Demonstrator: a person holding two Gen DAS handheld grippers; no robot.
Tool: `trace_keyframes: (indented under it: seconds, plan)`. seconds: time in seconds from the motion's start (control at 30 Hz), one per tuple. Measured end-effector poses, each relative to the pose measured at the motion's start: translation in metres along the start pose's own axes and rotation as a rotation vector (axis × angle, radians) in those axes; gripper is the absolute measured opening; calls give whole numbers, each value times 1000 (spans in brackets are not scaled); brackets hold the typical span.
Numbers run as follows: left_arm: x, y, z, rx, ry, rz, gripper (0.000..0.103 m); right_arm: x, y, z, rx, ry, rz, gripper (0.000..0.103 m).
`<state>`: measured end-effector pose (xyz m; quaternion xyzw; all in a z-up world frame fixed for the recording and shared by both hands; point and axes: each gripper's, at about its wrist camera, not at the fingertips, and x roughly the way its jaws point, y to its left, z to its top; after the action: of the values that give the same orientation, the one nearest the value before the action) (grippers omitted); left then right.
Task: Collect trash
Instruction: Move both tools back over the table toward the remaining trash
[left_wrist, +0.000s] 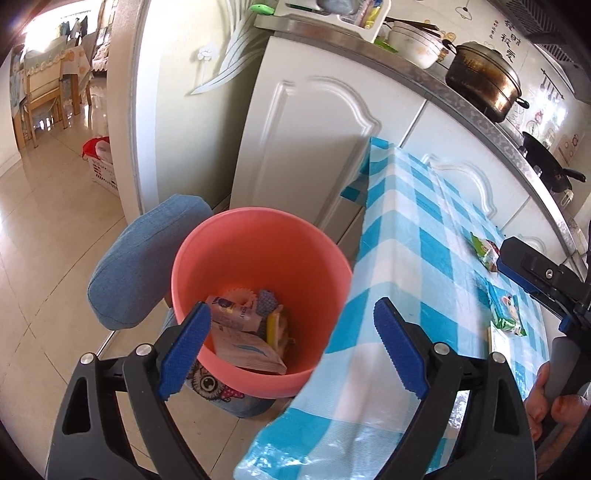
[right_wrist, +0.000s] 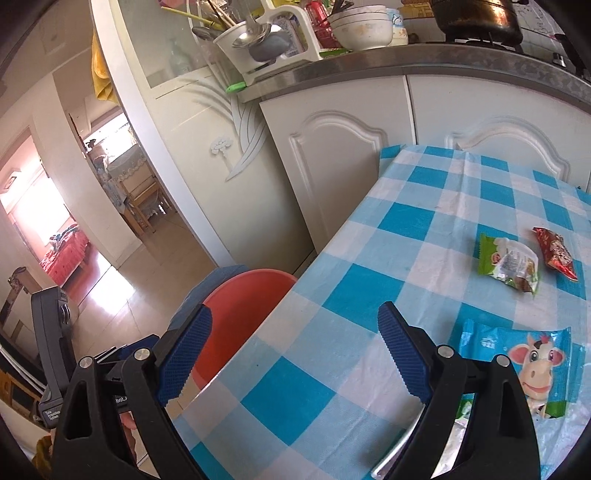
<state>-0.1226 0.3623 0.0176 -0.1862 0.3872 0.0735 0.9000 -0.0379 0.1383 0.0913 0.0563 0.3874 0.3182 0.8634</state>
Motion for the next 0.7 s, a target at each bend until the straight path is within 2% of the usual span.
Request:
trace_keyframes:
  seconds: [0.33, 0.57, 0.7]
  plan:
    - [-7, -45, -10, 92, 7, -64, 90, -41, -41, -15, 67, -86, -54, 90]
    - [-10, -84, -18, 169, 17, -96, 90, -75, -75, -29, 95, -144, -111, 90]
    - [-14, -102, -23, 216, 19, -97, 90, -91, -103, -36, 154, -165, -118, 90]
